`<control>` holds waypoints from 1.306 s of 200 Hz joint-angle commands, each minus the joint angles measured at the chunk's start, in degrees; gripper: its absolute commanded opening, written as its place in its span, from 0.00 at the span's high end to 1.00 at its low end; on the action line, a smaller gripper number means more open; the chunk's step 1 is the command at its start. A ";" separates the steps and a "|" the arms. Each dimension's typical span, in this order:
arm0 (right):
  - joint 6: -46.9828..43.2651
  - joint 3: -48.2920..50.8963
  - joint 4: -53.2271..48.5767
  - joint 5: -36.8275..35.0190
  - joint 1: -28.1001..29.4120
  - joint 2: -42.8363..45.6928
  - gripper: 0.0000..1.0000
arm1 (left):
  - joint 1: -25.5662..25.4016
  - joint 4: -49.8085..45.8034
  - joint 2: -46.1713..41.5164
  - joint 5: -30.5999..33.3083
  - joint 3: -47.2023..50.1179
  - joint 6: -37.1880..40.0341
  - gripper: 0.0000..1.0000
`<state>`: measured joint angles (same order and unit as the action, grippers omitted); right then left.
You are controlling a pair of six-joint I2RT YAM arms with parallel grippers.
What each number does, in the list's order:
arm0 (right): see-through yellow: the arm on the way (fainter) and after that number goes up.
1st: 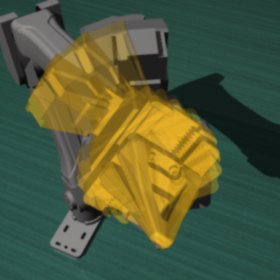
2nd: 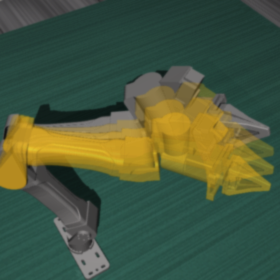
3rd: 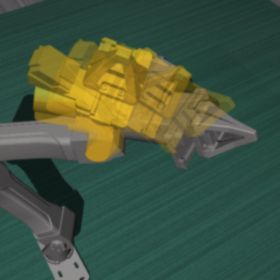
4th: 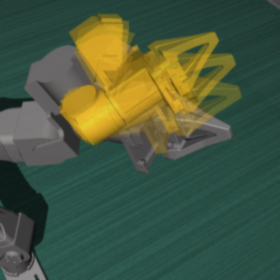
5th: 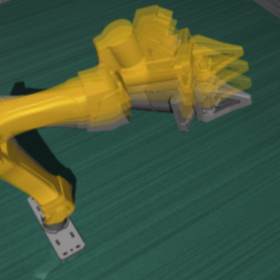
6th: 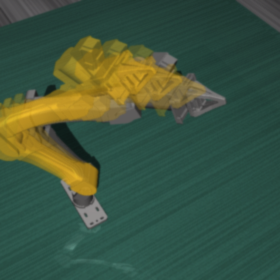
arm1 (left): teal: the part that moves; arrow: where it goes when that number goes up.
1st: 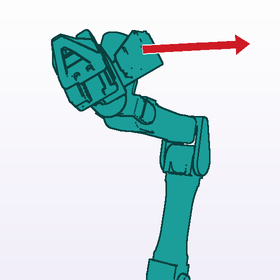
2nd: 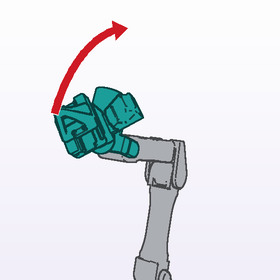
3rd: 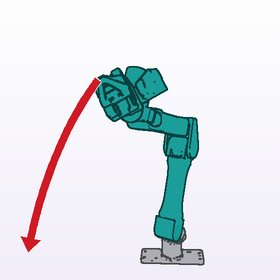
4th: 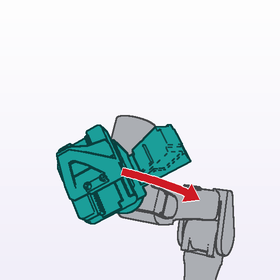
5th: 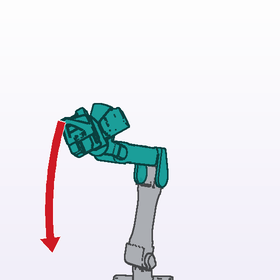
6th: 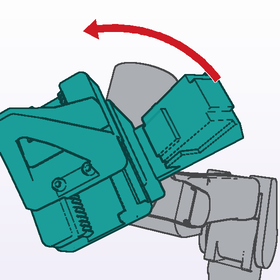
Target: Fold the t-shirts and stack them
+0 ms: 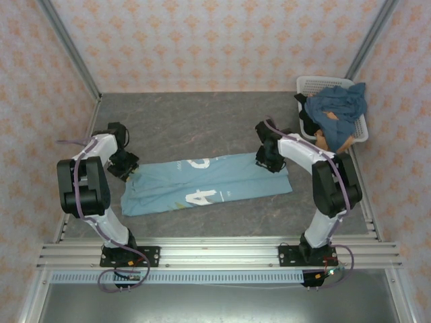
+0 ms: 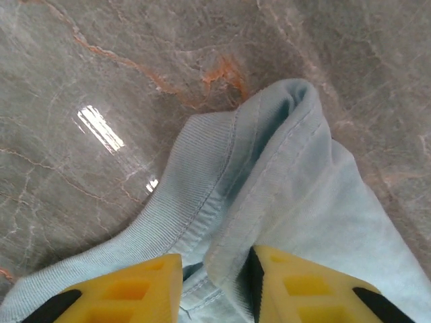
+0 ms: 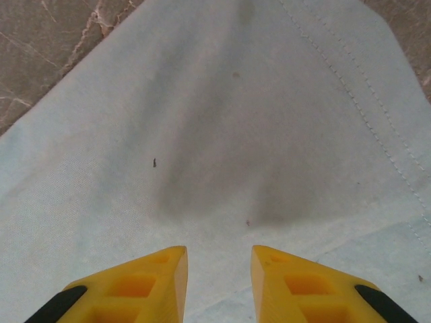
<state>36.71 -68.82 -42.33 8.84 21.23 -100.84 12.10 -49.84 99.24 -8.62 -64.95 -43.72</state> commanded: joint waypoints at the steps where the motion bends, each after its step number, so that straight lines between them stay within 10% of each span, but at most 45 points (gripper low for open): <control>1: -1.11 -2.73 -0.38 -1.03 0.23 -1.99 0.69 | 0.22 -1.78 2.50 5.63 0.74 1.97 0.86; 110: -1.35 -11.90 -11.59 -7.89 -3.39 -14.56 0.73 | -2.63 -3.70 23.61 0.04 -19.64 1.52 0.79; 204: 20.15 9.80 -4.76 5.21 -2.23 3.13 0.72 | -13.76 -16.13 56.34 -4.72 -92.08 -2.92 0.63; 261: 15.25 6.96 -8.24 -1.35 -1.57 11.90 0.67 | -14.38 -9.14 25.56 7.29 -58.11 -0.68 0.44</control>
<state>54.63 -58.85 -49.06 11.64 19.84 -91.57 -2.87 -61.78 141.05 -7.55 -135.57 -44.93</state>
